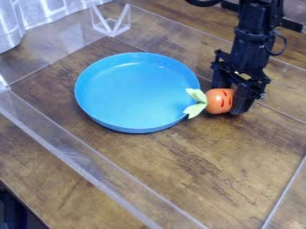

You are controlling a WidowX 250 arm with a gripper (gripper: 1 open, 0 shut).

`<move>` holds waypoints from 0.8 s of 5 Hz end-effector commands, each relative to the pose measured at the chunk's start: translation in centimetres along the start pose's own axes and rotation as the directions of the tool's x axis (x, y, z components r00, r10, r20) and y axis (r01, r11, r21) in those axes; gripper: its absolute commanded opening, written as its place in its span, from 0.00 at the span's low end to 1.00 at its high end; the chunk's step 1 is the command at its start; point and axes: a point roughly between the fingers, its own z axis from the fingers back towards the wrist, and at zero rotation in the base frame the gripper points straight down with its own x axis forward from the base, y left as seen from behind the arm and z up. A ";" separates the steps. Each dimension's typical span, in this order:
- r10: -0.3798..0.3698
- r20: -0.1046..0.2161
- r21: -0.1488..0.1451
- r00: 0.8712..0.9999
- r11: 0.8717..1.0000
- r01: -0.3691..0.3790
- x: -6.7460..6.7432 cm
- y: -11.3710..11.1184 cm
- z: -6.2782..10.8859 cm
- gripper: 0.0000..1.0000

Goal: Remove the carrot from inside the blue tray and put it on the table

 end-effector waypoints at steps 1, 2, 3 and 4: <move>-0.010 0.081 0.017 0.997 1.000 0.008 0.3 -0.6 3.1 1.00; 0.000 0.093 0.010 0.996 1.000 -0.001 0.0 -0.6 3.7 1.00; 0.011 0.106 0.012 0.994 1.000 -0.013 -0.4 -0.4 4.5 1.00; 0.025 0.121 0.011 0.992 1.000 -0.027 -0.8 -0.4 5.3 1.00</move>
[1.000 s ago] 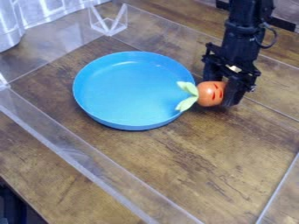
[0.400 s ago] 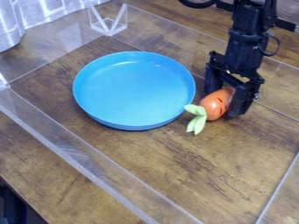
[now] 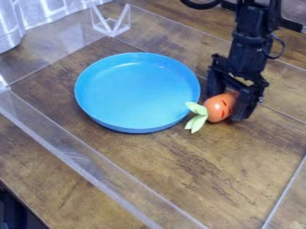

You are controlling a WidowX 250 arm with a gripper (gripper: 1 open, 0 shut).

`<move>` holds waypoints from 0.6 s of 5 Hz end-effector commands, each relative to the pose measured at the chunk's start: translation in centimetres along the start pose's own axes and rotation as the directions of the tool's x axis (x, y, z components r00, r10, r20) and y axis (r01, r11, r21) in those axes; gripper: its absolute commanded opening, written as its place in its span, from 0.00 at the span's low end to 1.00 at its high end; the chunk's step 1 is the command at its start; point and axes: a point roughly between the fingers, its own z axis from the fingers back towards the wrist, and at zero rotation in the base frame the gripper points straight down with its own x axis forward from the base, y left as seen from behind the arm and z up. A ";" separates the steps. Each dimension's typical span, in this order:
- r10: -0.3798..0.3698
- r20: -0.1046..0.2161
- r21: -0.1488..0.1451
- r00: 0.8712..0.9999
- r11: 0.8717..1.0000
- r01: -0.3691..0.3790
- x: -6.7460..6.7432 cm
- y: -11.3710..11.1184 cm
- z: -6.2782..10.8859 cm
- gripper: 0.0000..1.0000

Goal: Remove the carrot from inside the blue tray and put it on the table

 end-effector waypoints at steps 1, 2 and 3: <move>0.013 0.129 0.026 0.992 1.000 -0.017 -0.6 0.1 5.4 1.00; 0.029 0.157 0.025 0.987 0.999 -0.034 -1.2 0.2 6.7 1.00; 0.047 0.192 0.031 0.980 0.998 -0.054 -1.9 0.3 8.2 1.00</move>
